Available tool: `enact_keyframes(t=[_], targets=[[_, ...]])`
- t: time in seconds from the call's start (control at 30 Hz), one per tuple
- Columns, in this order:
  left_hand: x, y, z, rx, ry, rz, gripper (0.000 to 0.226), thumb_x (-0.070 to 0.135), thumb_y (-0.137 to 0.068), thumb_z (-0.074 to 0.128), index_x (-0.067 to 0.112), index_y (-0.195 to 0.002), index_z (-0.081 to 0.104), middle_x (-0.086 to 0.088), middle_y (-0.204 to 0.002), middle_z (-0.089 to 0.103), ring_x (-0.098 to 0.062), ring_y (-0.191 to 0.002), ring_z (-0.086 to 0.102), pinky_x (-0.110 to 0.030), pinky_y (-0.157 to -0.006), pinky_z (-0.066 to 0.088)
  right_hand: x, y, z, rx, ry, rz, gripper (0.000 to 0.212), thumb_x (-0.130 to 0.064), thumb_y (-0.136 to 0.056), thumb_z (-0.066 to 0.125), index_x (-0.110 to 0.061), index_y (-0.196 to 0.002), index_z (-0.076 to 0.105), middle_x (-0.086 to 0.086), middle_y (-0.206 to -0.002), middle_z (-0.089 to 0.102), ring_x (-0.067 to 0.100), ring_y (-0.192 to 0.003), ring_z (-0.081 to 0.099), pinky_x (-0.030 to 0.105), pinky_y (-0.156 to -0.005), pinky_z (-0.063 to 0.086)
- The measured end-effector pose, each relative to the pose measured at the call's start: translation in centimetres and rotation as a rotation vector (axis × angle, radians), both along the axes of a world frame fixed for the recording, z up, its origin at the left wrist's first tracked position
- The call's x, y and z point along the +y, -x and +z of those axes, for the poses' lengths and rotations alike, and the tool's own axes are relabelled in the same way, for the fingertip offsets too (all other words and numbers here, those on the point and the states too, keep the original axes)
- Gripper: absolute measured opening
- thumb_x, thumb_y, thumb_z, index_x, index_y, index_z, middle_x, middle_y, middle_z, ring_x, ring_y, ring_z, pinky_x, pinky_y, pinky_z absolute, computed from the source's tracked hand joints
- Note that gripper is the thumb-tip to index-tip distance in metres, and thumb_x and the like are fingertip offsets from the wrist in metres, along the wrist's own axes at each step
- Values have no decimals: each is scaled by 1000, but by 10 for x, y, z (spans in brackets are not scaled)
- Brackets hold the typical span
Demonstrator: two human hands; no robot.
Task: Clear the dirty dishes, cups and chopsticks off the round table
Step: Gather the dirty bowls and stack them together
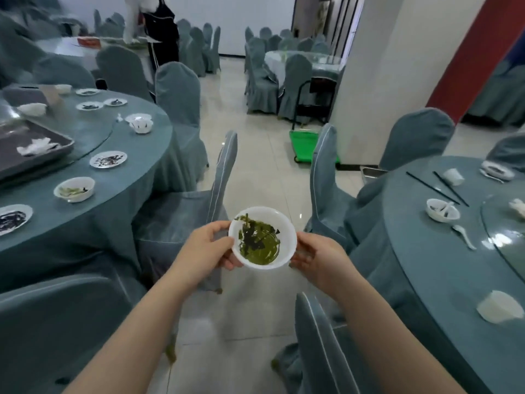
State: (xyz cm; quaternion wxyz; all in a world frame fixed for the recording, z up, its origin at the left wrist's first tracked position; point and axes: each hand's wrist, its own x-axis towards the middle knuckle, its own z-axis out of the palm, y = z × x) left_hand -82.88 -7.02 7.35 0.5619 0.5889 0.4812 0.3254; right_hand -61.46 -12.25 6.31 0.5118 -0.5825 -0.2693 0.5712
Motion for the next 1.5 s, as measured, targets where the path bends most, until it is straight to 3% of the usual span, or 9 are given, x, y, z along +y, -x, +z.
enact_keyframes(t=[0.1, 0.2, 0.33, 0.53, 0.73, 0.97, 1.1, 1.27, 1.5], targets=[[76, -21, -1, 57, -21, -104, 32, 5, -88, 50, 30, -105, 62, -11, -66, 72, -20, -59, 68, -30, -59, 51, 55, -18, -2, -55, 24, -38, 47, -38, -55, 79, -6, -90, 76, 19, -97, 71, 25, -84, 66, 44, -90, 52], [142, -46, -5, 112, -34, -233, 31, 11, -90, 49, 35, -107, 58, -9, -68, 73, -20, -61, 67, -31, -61, 47, 102, -40, -7, -86, 61, -114, 35, -31, -76, 72, -4, -98, 72, 19, -95, 69, 25, -81, 59, 39, -79, 53], [220, -91, -7, 157, -46, -405, 29, 15, -90, 51, 41, -103, 53, -3, -67, 73, -9, -54, 65, -20, -50, 44, 149, -69, -12, -62, 21, -267, 16, -17, -87, 63, -9, -84, 77, 9, -82, 70, 15, -67, 64, 25, -59, 52], [288, -189, -5, 161, -25, -622, 25, 15, -90, 52, 37, -100, 56, -3, -65, 73, -9, -52, 64, -17, -46, 44, 184, -135, -18, -23, 78, -580, 20, -17, -90, 61, -4, -101, 71, 8, -81, 67, 13, -70, 60, 24, -61, 52], [336, -299, -13, 166, -61, -712, 24, 12, -90, 55, 27, -108, 58, -3, -71, 71, -7, -50, 65, -13, -44, 44, 217, -218, -28, -2, 44, -738, 18, -17, -89, 62, -13, -80, 76, 4, -74, 66, 11, -68, 60, 26, -67, 52], [386, -412, -18, 126, -38, -778, 31, 9, -89, 53, 29, -111, 60, 0, -66, 72, -12, -55, 67, -19, -49, 50, 246, -303, -23, -2, 7, -918, 20, -14, -96, 51, -9, -90, 69, 1, -69, 66, 11, -62, 61, 24, -57, 51], [398, -468, -26, 71, 21, -833, 30, 9, -90, 53, 33, -106, 59, 1, -68, 73, -15, -57, 68, -20, -51, 51, 238, -336, -29, -31, 85, -1018, 21, -16, -97, 50, -5, -102, 68, 8, -83, 64, 19, -71, 59, 28, -67, 50], [421, -549, -44, 44, 52, -867, 29, 12, -91, 54, 36, -104, 60, 3, -71, 73, -11, -56, 67, -23, -54, 55, 225, -393, -49, -120, 212, -1176, 16, -16, -95, 55, -9, -102, 67, 9, -87, 63, 18, -69, 59, 27, -67, 51], [454, -665, -71, 79, 74, -960, 30, 9, -91, 53, 28, -112, 60, 3, -71, 73, -13, -55, 67, -20, -49, 52, 205, -483, -92, -533, 620, -1164, 20, -21, -90, 57, -22, -107, 68, -8, -96, 68, 8, -83, 65, 24, -75, 49]])
